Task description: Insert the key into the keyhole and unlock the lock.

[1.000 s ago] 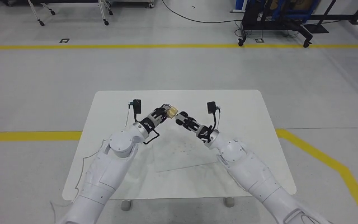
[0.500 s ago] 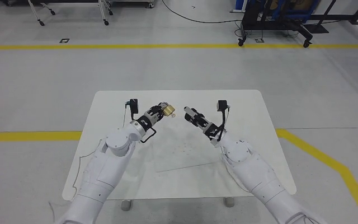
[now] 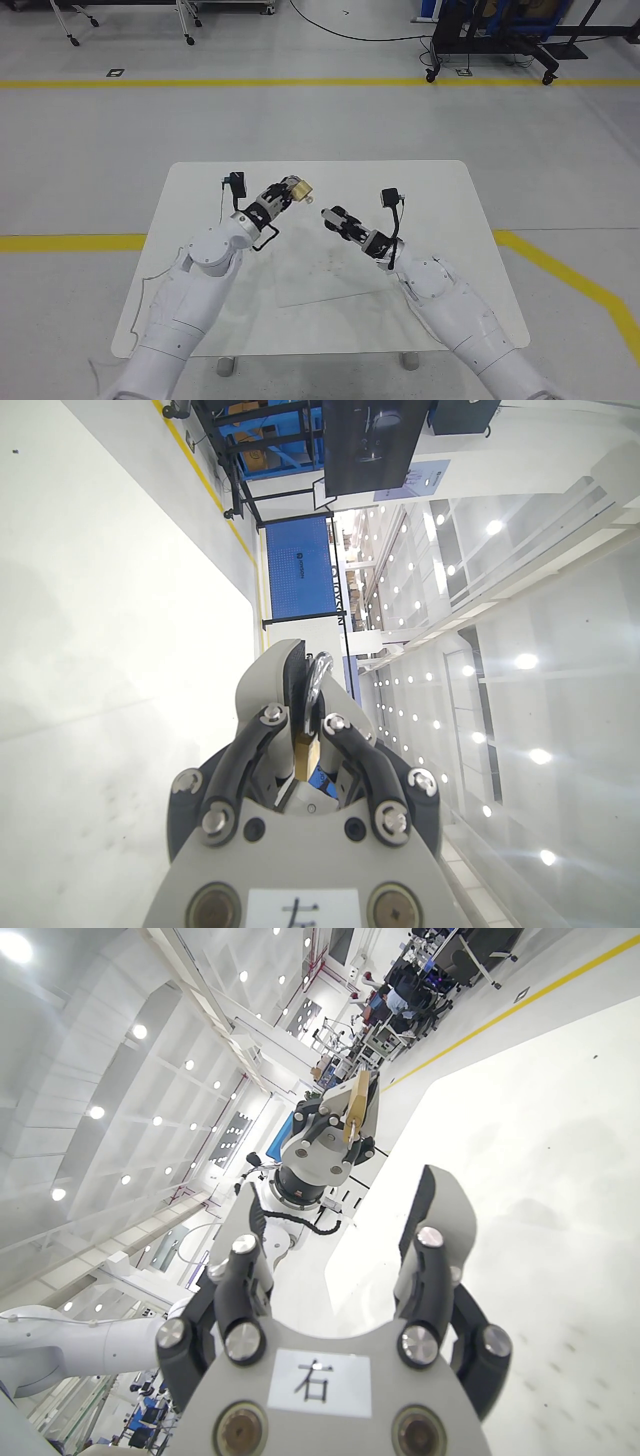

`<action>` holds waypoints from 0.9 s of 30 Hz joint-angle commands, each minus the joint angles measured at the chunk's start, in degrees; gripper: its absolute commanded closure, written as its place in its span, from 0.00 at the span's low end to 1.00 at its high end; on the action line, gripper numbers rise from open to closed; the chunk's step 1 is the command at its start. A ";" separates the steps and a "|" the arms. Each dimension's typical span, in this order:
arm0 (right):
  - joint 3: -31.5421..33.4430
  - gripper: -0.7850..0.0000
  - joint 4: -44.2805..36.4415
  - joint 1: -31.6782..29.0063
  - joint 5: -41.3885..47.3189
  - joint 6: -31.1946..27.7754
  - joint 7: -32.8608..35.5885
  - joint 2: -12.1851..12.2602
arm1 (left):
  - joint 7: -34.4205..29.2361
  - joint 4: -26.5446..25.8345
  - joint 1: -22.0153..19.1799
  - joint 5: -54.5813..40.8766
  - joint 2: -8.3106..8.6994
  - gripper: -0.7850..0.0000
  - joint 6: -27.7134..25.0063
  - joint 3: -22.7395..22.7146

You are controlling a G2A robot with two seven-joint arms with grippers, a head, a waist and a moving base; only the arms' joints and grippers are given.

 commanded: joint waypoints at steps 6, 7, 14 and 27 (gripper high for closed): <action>0.00 0.00 0.01 0.00 -0.02 0.02 -0.02 0.00 | -0.87 -0.23 -0.42 3.15 0.20 1.00 0.03 0.25; 0.00 0.00 0.01 0.00 -0.02 0.02 -0.02 0.00 | -0.87 -0.23 -0.42 3.15 0.20 1.00 0.03 0.25; -0.43 0.54 -0.66 -0.59 14.75 1.33 4.55 -0.79 | 0.23 -1.53 1.36 -0.26 -0.27 1.00 -3.15 0.45; -0.42 0.84 5.31 2.87 32.22 8.15 17.01 -1.90 | 1.15 -0.77 1.05 0.06 -1.07 1.00 -10.28 1.62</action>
